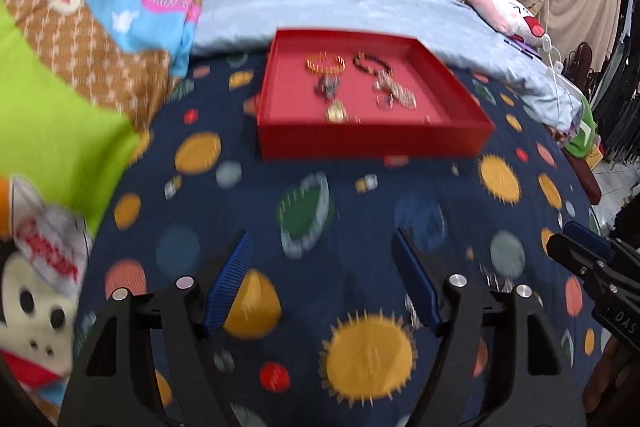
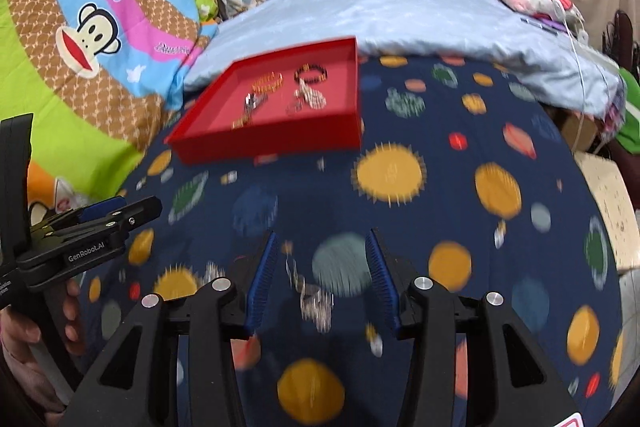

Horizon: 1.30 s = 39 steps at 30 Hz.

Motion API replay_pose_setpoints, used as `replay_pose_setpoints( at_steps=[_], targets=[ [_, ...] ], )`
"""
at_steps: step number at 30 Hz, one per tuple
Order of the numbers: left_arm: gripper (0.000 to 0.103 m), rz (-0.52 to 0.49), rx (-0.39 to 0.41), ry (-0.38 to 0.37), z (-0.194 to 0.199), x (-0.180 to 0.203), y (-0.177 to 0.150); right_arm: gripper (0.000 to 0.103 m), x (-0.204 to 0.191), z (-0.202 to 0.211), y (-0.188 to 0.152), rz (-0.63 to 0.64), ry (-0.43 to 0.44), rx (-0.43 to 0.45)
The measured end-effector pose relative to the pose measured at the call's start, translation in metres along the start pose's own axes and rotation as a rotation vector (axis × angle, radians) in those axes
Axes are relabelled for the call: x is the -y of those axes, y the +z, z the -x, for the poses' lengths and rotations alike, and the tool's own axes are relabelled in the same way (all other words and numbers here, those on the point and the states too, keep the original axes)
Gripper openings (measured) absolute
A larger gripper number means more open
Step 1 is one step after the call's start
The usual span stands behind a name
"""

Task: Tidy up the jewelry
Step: 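Withdraw both grippers from the tray toward the silver drop earrings, then grasp the silver filigree earring with the left gripper while the right grasps the triangle earring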

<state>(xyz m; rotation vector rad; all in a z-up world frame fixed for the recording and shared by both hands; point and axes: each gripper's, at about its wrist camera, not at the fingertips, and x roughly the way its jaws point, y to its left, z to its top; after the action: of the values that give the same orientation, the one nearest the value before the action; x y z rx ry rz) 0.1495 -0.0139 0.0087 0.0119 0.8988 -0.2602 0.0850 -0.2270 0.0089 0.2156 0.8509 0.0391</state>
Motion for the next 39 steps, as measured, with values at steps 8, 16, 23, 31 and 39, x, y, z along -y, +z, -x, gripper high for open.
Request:
replay_pose_setpoints(
  at_steps=[8, 16, 23, 31, 39],
  targets=[
    [0.070, -0.020, -0.065, -0.017, -0.009, 0.021, -0.036, 0.045, 0.006, 0.003, -0.035, -0.033, 0.008, -0.054],
    [0.070, -0.034, -0.078, -0.018, -0.021, 0.045, -0.041, 0.045, 0.008, 0.005, -0.044, -0.052, 0.018, -0.063],
    [0.063, -0.101, -0.072, 0.065, -0.031, 0.061, -0.049, 0.045, 0.014, 0.008, -0.044, -0.063, 0.024, -0.059],
    [0.051, -0.079, -0.070, 0.077, -0.025, 0.039, -0.052, 0.045, 0.011, 0.004, -0.045, -0.061, 0.037, -0.070],
    [0.020, -0.061, -0.074, 0.062, -0.020, 0.021, -0.051, 0.045, 0.003, -0.001, -0.045, -0.051, 0.047, -0.077]
  ],
)
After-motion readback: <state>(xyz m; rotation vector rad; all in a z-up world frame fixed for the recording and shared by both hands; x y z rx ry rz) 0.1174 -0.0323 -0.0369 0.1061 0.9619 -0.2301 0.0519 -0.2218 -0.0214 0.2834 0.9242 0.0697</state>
